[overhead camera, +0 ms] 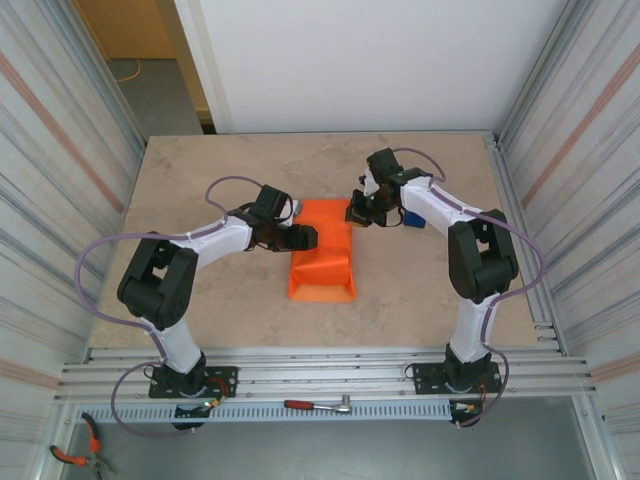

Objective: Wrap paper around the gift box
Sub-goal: Wrap the gift box with the wrapping paper.

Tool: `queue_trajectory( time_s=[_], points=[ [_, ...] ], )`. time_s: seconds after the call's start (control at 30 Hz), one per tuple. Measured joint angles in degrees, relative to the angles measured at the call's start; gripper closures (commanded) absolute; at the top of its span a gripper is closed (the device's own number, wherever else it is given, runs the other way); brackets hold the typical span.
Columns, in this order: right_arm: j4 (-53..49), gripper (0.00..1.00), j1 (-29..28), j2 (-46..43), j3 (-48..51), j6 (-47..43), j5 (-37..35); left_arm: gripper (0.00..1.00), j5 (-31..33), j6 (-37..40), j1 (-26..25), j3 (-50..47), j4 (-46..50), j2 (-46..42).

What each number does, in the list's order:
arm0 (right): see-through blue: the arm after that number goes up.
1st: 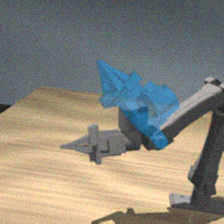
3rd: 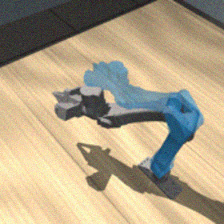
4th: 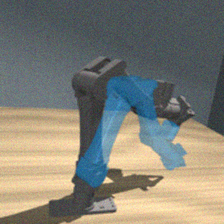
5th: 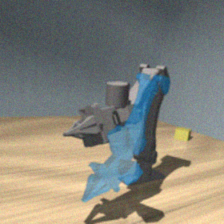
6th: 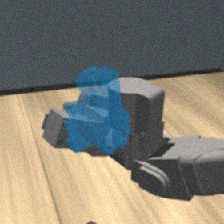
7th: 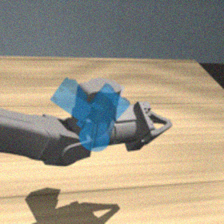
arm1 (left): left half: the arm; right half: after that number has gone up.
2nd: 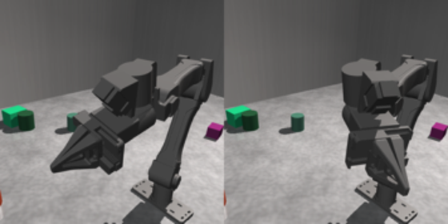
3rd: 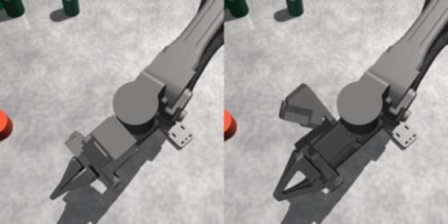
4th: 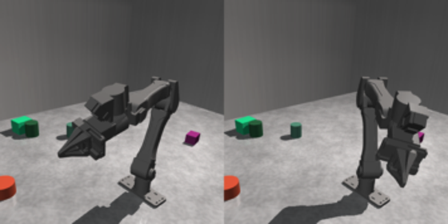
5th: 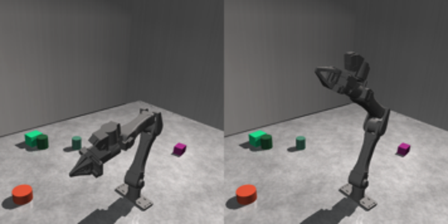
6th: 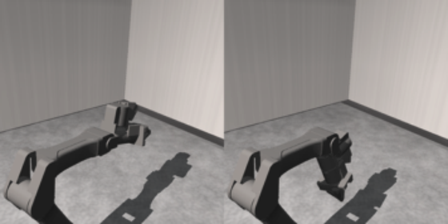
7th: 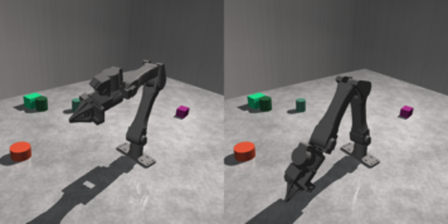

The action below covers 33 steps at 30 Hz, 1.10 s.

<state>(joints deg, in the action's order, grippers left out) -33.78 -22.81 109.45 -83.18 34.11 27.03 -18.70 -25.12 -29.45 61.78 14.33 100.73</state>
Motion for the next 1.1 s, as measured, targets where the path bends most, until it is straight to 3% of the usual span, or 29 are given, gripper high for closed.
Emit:
queue_trajectory(
  time_s=[0.47,1.1],
  points=[
    [8.5,1.00,1.7,-2.2,8.7,2.0,4.7,0.33,0.4,0.0,-0.2,0.1,0.2,0.0],
    [7.1,1.00,3.2,-5.2,11.5,2.8,4.3,0.33,0.4,0.0,-0.2,0.1,0.2,0.0]
  ],
)
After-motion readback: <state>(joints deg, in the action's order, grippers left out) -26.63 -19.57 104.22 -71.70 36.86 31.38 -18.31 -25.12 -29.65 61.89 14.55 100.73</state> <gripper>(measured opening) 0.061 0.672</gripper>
